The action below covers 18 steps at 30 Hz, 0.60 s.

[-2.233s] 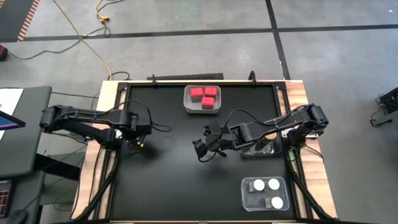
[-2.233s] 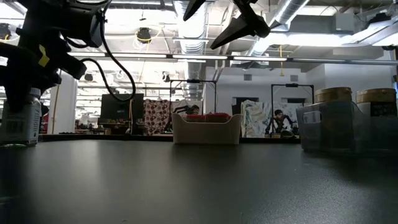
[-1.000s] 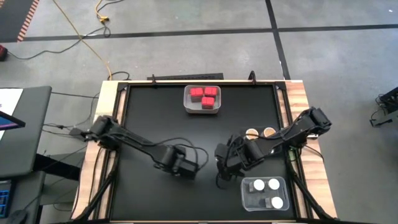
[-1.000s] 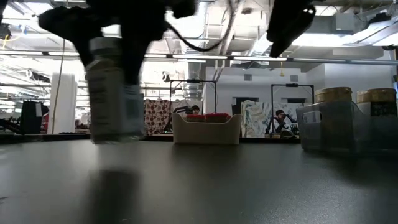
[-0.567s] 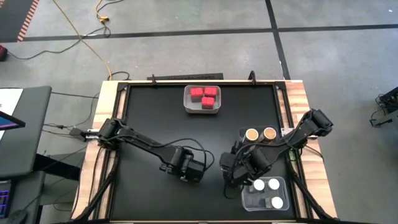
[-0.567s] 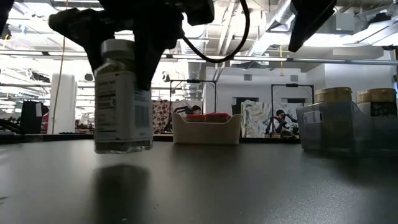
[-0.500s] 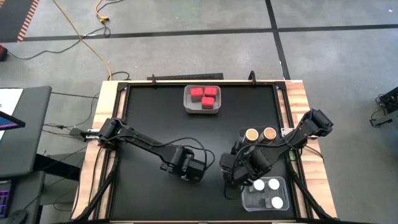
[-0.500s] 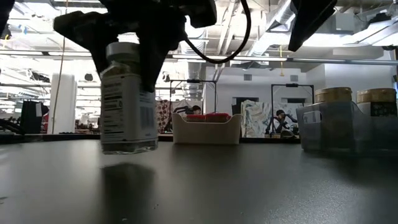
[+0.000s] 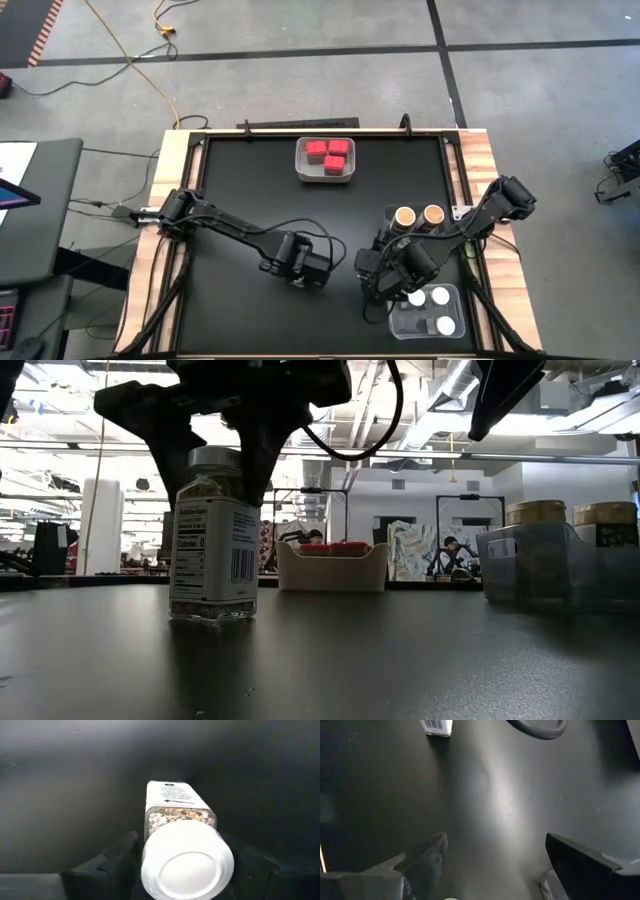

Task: Sort spices by type
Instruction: Put the white seasoning bottle into the transparent bin

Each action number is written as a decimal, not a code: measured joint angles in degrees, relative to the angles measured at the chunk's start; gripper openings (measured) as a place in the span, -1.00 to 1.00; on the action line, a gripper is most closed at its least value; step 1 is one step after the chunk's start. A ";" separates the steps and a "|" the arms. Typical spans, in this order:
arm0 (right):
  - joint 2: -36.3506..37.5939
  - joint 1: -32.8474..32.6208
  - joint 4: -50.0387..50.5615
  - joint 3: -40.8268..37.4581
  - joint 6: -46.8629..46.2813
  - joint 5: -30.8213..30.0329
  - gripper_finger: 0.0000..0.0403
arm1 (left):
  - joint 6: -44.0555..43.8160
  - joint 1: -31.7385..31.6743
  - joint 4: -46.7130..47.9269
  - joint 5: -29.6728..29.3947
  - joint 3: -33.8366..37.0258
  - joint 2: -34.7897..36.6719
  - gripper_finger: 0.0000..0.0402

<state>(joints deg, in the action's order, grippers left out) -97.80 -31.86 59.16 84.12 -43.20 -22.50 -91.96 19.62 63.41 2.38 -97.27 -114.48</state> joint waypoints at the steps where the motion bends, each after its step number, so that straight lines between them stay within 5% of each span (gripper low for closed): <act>1: 0.00 0.00 0.20 0.00 0.02 -0.02 0.81 | -0.08 -0.02 0.02 -0.07 0.00 0.00 0.29; 10: 0.00 0.00 0.39 0.00 0.15 -0.07 0.81 | 1.70 -0.01 0.11 0.70 0.00 0.20 0.59; 18: 0.00 0.38 0.00 0.00 0.13 -0.09 0.81 | 5.71 -0.17 2.46 1.26 0.00 3.91 0.63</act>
<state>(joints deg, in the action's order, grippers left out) -97.80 -31.48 59.17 84.12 -43.07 -22.59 -86.26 19.44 65.87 3.63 -97.27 -110.57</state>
